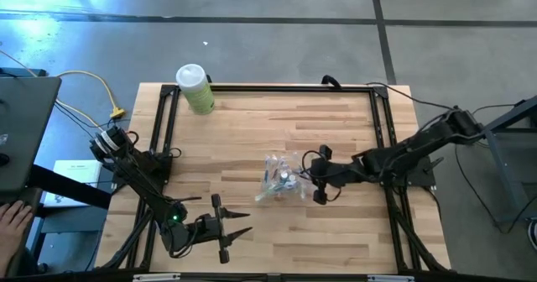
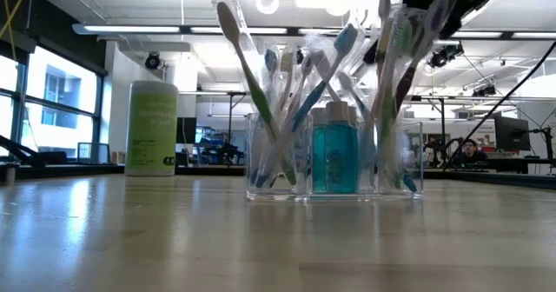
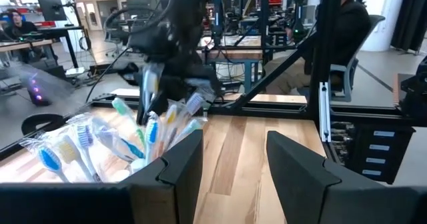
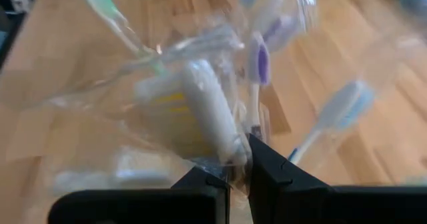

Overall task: Pick & Place toothbrushing station
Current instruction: Put the orange toothbrush into the transparent organizer, then return to Home Position

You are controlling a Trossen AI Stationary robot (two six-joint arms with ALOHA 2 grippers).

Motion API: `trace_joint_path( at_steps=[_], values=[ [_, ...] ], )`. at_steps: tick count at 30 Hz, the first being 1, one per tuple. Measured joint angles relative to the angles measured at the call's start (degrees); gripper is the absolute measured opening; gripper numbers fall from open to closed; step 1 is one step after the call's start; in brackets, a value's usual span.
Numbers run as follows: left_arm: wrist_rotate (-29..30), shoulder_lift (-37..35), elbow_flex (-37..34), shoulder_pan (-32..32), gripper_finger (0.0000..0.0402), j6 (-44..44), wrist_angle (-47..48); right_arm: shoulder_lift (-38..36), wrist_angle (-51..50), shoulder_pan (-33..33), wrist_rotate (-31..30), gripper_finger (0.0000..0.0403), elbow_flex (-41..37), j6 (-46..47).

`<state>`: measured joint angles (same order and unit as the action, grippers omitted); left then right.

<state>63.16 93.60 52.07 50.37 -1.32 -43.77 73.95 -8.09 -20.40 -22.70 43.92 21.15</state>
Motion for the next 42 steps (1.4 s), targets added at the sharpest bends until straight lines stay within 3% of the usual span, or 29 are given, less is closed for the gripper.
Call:
trace_joint_path(
  at_steps=[9,15,25,29,37,42],
  values=[
    [0.00,0.00,0.00,0.47,0.0159,0.00,0.02,4.73,-1.91,0.69,0.48,0.0015,0.00,9.15],
    [0.06,0.00,0.02,0.59,0.0159,0.02,0.02,5.01,-2.27,1.48,1.91,0.0023,0.02,10.60],
    [1.97,0.00,0.02,0.57,0.0159,0.02,0.04,2.59,-0.09,1.43,3.72,0.0159,-0.01,9.08],
    [1.97,0.00,0.02,0.57,0.0159,0.02,0.02,0.23,-0.42,2.13,2.28,0.0187,-0.12,8.97],
    [3.24,-0.02,0.04,1.01,0.0157,0.85,-0.04,-9.49,-2.73,2.13,0.78,0.0172,-0.04,7.71],
    [3.38,-0.57,0.04,1.33,0.0124,0.97,0.00,-16.45,-7.64,1.99,5.13,0.0117,-0.02,7.54]
  ],
)
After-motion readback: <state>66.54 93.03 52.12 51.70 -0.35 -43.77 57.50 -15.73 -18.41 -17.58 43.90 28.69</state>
